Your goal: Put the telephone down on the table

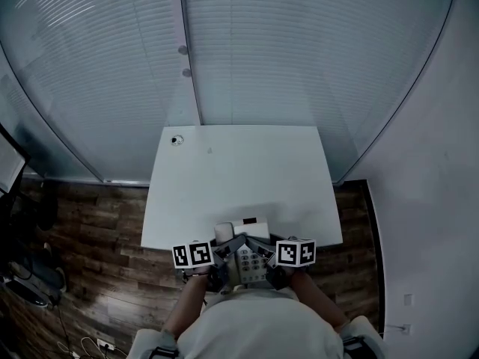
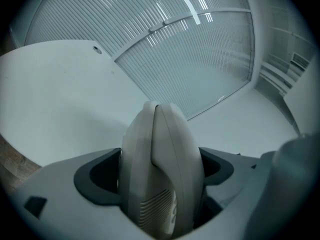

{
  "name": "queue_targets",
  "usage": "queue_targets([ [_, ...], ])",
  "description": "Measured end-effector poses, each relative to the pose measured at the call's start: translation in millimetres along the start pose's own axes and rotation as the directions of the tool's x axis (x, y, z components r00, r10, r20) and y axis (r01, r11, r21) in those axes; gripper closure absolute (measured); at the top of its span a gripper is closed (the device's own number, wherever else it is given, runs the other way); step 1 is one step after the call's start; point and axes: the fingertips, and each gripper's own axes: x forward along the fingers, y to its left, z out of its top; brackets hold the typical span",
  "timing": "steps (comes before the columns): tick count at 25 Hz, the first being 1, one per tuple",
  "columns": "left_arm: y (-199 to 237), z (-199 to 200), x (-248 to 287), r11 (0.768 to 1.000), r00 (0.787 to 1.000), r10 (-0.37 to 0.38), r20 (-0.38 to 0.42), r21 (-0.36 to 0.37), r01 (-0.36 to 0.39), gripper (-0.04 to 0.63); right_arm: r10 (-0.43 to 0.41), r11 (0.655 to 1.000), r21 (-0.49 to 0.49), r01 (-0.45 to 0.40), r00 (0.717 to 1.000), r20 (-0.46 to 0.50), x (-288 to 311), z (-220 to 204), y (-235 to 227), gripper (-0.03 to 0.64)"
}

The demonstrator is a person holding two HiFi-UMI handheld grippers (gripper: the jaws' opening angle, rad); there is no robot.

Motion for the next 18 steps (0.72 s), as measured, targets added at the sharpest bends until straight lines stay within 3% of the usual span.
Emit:
queue_targets([
  [18, 5.5, 59.7, 69.7, 0.999, 0.998, 0.025, 0.056, -0.045, -0.023, 0.163, 0.026, 0.999, -0.039, -0.028, 0.997, -0.067, 24.6, 78.7, -49.5, 0.267],
])
